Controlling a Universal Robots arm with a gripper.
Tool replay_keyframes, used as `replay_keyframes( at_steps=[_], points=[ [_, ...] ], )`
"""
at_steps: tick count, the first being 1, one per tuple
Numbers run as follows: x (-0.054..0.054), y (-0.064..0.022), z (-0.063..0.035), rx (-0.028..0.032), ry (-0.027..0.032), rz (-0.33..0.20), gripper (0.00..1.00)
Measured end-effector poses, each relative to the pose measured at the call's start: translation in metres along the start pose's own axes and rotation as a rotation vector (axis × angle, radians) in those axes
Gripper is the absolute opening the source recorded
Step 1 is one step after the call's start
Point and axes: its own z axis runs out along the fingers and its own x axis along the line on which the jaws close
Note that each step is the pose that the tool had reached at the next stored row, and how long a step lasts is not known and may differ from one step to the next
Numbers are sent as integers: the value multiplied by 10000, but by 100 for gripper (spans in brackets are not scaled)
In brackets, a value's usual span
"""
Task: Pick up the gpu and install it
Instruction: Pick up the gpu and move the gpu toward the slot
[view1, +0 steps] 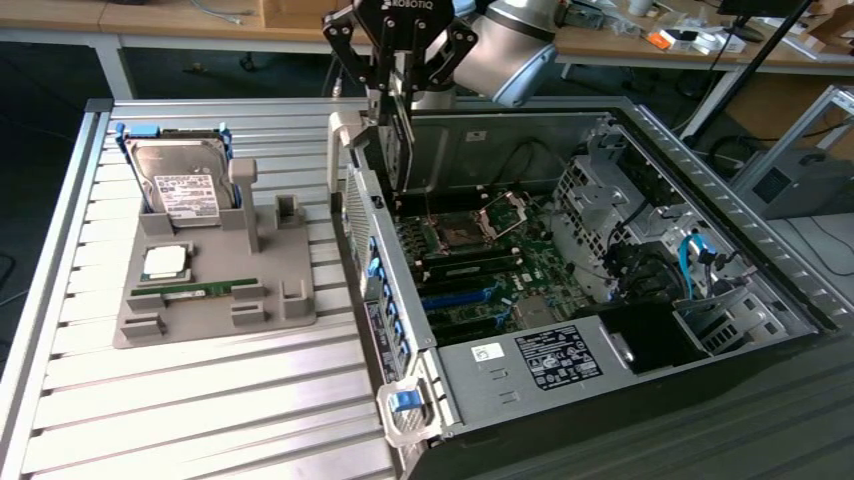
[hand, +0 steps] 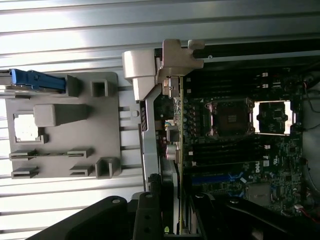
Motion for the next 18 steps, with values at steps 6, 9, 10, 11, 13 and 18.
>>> replay_keyframes(
  at_steps=[6, 9, 10, 11, 13, 18],
  points=[
    [-31, 2, 7, 1, -1, 0, 27],
    [-41, 1, 9, 3, 1, 0, 27],
    [-43, 1, 11, 2, -1, 0, 27],
    [-46, 0, 12, 2, -1, 0, 27],
    [-53, 0, 13, 3, 0, 0, 27],
    [-72, -1, 18, 5, -1, 0, 27]
  ],
)
